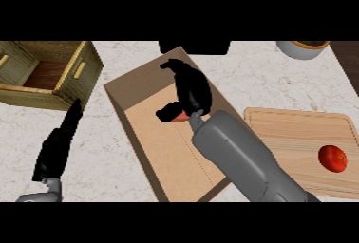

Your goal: Pick the sweet potato from the cutting board and place it in the cardboard box

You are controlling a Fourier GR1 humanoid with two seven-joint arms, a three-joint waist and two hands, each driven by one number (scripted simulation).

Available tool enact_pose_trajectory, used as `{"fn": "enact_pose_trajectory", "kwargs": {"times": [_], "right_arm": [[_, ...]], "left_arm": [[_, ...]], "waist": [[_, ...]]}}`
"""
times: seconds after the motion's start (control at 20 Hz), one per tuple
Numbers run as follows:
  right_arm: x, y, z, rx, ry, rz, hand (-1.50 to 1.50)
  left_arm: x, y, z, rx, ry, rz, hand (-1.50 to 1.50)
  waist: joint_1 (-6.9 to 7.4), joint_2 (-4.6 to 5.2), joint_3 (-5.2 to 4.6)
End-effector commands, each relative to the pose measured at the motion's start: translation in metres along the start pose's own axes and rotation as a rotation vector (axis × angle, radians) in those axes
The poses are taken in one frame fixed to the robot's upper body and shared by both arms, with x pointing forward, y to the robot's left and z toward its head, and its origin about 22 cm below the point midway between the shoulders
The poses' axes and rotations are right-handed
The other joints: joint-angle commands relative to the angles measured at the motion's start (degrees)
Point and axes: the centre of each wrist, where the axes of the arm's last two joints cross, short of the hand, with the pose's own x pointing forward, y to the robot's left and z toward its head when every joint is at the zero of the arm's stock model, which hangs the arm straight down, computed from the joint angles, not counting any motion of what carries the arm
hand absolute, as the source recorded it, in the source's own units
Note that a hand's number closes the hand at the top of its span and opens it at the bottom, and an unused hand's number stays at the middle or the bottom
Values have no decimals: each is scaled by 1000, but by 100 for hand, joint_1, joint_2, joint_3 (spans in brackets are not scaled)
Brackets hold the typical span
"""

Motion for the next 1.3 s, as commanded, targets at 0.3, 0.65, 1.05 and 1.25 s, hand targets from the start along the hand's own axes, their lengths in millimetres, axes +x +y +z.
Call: {"fn": "enact_pose_trajectory", "kwargs": {"times": [0.3, 0.65, 1.05, 1.25], "right_arm": [[-15, -44, -16, -313, -11, -424, -150], [-58, -89, 9, -457, 22, -601, -150], [-163, -187, 61, -577, 50, -628, -150], [-211, -226, 84, -539, 36, -615, -150]], "left_arm": [[3, 19, 1, 20, 0, -15, 0], [0, 22, 8, 11, 43, -5, 0], [-7, 12, 8, 40, 17, 5, 0], [7, 9, -6, 42, 31, 4, 0]], "waist": [[-76, 0, 18], [-190, -39, 14], [-233, -30, 16], [-221, -18, 18]]}}
